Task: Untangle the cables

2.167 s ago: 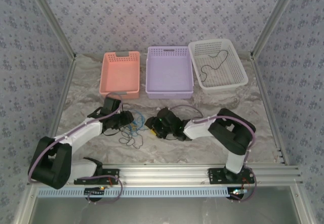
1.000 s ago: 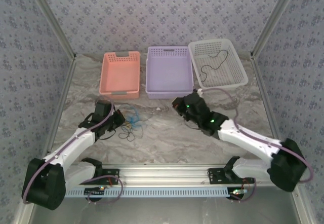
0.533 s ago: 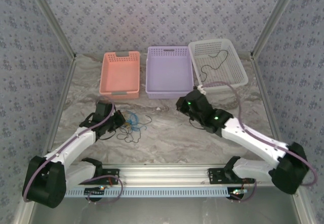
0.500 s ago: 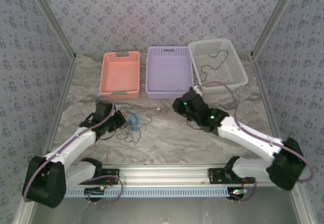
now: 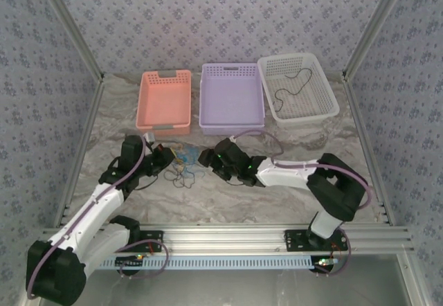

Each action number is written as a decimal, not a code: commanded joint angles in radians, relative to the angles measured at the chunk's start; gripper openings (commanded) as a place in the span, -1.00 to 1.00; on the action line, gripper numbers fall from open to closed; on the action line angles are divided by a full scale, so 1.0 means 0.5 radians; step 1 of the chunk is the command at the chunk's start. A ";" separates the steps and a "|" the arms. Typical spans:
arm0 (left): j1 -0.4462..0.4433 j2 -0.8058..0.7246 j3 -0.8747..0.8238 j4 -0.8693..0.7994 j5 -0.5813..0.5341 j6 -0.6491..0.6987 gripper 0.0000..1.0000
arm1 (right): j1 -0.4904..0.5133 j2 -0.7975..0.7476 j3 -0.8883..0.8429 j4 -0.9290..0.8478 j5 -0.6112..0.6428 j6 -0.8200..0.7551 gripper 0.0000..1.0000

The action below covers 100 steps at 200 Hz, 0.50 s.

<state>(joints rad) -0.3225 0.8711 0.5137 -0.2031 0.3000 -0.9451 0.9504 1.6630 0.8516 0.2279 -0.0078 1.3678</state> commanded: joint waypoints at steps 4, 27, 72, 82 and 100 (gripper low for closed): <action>-0.008 -0.055 0.039 0.039 0.087 -0.084 -1.00 | -0.035 0.184 -0.062 0.559 -0.090 0.381 0.36; -0.008 -0.095 0.036 0.040 0.090 -0.110 -1.00 | -0.041 0.296 -0.078 0.713 -0.085 0.547 0.28; -0.010 -0.146 0.048 0.029 0.112 -0.137 -1.00 | -0.049 0.460 -0.170 1.060 -0.068 0.779 0.27; -0.009 -0.149 0.047 0.032 0.113 -0.141 -1.00 | -0.039 0.516 -0.163 1.158 -0.074 0.856 0.27; -0.008 -0.152 0.043 0.029 0.115 -0.135 -1.00 | -0.014 0.598 -0.157 1.285 -0.072 0.997 0.27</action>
<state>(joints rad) -0.3229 0.8101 0.5140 -0.2047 0.3305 -0.9974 0.9310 1.8999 0.7769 0.7372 -0.0441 1.7370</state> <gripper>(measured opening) 0.042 0.635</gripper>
